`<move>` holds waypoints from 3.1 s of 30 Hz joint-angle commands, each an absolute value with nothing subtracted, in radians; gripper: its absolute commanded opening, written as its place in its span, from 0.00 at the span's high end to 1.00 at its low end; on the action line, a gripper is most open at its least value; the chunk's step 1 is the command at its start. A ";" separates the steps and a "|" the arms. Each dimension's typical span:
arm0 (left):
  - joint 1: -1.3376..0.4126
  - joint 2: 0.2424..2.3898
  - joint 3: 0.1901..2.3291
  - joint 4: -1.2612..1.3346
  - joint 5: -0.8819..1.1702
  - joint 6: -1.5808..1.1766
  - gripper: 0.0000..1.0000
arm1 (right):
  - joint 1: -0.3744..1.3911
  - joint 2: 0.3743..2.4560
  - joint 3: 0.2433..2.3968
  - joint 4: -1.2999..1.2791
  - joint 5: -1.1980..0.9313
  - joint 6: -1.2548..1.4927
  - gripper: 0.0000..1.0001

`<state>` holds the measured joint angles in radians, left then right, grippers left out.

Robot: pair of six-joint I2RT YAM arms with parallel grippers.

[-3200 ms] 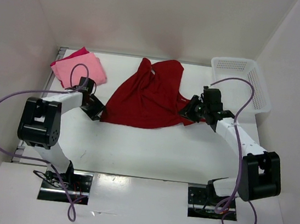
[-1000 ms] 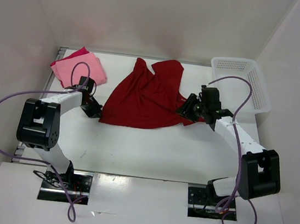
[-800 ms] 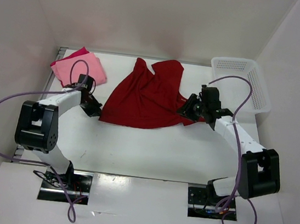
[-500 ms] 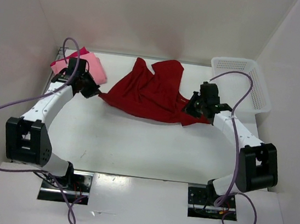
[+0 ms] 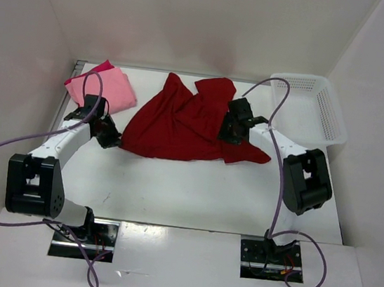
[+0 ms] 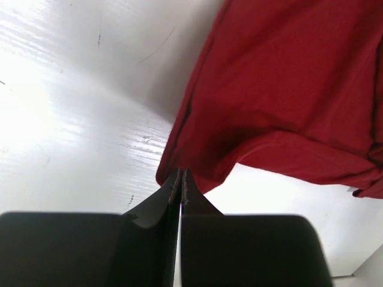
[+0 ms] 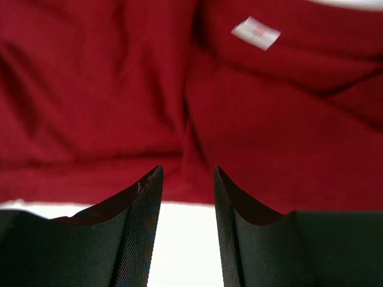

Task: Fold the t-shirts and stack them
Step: Flatten out the tshirt

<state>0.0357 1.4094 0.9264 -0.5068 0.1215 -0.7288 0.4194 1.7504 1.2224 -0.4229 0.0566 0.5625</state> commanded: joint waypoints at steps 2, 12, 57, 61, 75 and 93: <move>0.035 1.368 0.931 -0.454 0.163 -0.684 1.00 | 0.414 1.813 1.287 -0.448 0.176 0.543 0.55; 0.035 1.419 0.950 -0.416 0.222 -0.693 1.00 | 0.432 1.896 1.296 -0.457 0.215 0.552 0.55; 0.244 1.575 1.091 -0.331 0.350 -0.770 1.00 | 0.483 0.971 0.790 -0.867 -0.138 0.913 0.49; 0.253 1.566 1.066 -0.322 0.350 -0.770 1.00 | 0.420 1.070 0.833 -0.767 -0.100 0.841 0.46; 0.262 1.407 0.919 -0.365 0.333 -0.730 1.00 | 0.244 1.744 1.063 -0.330 0.003 0.746 0.97; 0.282 1.335 0.861 -0.345 0.245 -0.733 1.00 | 0.198 1.235 0.784 -0.365 -0.095 0.877 0.54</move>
<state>0.2745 1.3464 0.8627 -0.3740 0.2192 -0.7403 0.2268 1.3609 0.9188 -0.3439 -0.0917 0.7971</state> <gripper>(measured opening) 0.007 0.459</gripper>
